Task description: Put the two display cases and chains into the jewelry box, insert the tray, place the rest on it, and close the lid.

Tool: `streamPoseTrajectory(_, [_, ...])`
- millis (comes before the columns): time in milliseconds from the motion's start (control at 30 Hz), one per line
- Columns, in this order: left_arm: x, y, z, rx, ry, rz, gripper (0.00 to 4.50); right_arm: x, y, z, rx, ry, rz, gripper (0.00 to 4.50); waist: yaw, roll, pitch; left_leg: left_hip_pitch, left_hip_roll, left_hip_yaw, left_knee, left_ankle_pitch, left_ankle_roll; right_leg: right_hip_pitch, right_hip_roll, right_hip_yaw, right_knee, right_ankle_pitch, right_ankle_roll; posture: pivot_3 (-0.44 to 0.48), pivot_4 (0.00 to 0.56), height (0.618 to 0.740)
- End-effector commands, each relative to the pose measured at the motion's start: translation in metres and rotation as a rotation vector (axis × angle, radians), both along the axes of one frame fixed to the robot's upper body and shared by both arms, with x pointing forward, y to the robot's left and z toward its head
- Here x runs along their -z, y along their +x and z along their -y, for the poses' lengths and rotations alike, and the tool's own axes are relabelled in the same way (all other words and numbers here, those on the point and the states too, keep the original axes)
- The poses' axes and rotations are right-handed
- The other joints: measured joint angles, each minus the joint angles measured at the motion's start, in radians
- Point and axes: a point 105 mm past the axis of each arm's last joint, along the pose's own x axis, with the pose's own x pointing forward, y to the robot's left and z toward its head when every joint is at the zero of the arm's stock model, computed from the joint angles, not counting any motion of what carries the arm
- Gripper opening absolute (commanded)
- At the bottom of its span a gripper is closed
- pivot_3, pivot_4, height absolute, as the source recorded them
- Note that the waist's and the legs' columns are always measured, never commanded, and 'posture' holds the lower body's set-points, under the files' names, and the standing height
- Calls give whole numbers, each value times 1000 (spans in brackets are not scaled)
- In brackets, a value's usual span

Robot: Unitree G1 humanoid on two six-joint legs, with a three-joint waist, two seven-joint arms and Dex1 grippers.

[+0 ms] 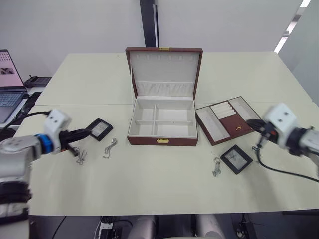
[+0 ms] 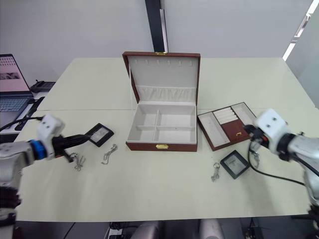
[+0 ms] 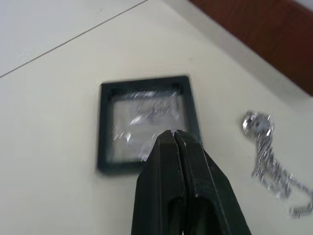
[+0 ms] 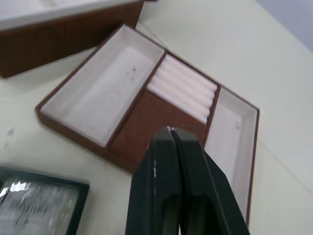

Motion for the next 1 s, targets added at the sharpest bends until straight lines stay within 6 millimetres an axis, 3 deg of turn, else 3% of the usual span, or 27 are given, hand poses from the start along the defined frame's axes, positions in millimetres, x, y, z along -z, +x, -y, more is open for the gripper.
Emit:
streamPoseTrajectory(33, [-16,-22,-31,-42,68,30,879,-18,-27,16,-18,-34,33,0,1,0,0,0,0,0,-1,0,0,0,0,0,-1,0,0,0,150,740])
streamPoseTrajectory(267, [2,-66,-60,-103,49,-72,2995,0,-71,50,39,-18,-87,0,9,0,0,10,1,2,-2,-2,5,9,0,1,-1,0,0,0,150,740])
streamPoseTrajectory(300, [4,-70,-63,-108,47,-76,3369,2,-75,54,46,-10,-100,422,9,0,0,11,1,3,-2,-3,5,10,0,1,-1,-1,0,0,150,740])
streamPoseTrajectory(433, [15,-83,-64,-140,14,-102,4500,21,-100,74,84,3,-210,1390,9,0,0,14,2,3,-3,-3,6,13,0,2,-2,-1,-1,0,150,740])
streamPoseTrajectory(667, [20,-88,-60,-159,-10,-106,4500,30,-108,78,110,25,-254,3333,9,0,0,16,3,3,-4,-3,6,15,0,1,-3,-1,-1,0,150,740])
streamPoseTrajectory(767, [18,-85,-59,-174,-30,-93,4500,31,-105,77,106,21,-252,4396,9,0,0,15,3,3,-4,-4,6,15,0,2,-3,-1,-1,0,150,740])
streamPoseTrajectory(1000, [16,-81,-56,-174,-36,-85,4500,32,-103,74,91,28,-265,4456,9,0,0,15,3,3,-4,-4,6,15,0,1,-4,-1,-1,0,150,740])
